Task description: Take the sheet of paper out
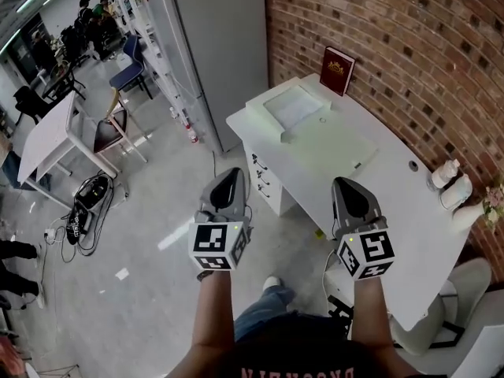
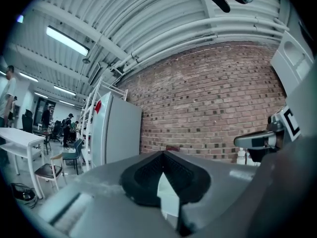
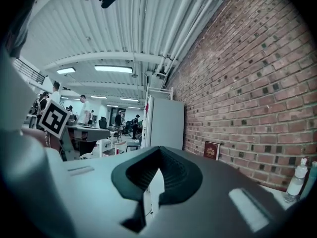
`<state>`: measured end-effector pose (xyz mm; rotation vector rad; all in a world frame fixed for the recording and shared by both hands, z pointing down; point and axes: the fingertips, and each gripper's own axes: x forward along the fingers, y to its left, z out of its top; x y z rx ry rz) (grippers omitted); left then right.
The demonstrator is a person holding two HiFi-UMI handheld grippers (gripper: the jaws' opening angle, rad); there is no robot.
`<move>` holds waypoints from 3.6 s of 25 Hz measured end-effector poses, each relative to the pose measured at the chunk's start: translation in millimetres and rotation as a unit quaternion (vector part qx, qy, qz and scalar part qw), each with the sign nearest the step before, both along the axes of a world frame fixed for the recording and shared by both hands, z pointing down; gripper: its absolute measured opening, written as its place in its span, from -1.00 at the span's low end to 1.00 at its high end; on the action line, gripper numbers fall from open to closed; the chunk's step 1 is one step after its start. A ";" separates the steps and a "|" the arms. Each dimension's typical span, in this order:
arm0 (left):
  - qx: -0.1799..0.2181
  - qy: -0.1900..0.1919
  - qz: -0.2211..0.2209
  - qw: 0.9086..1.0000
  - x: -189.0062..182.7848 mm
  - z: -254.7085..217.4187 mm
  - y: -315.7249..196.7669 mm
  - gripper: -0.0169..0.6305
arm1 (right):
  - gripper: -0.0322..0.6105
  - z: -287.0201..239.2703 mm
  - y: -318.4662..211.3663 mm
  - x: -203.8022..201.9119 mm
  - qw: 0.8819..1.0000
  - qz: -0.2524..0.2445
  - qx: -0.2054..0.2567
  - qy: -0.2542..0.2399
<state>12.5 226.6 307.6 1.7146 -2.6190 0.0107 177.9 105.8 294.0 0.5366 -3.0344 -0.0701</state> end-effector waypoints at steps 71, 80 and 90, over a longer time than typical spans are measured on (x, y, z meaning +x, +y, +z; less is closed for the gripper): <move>-0.143 -0.006 0.335 0.931 -281.1 82.6 -435.3 -0.95 | -0.90 137.1 -324.3 -247.2 0.929 0.318 -0.182 0.049; -0.174 0.006 0.394 0.903 -298.7 117.0 -468.2 -0.95 | -0.90 178.2 -331.6 -265.0 0.896 0.370 -0.239 0.063; -0.188 0.029 0.407 0.894 -328.2 145.2 -489.9 -0.95 | -0.23 237.8 -338.7 -287.7 0.857 0.376 -0.332 0.117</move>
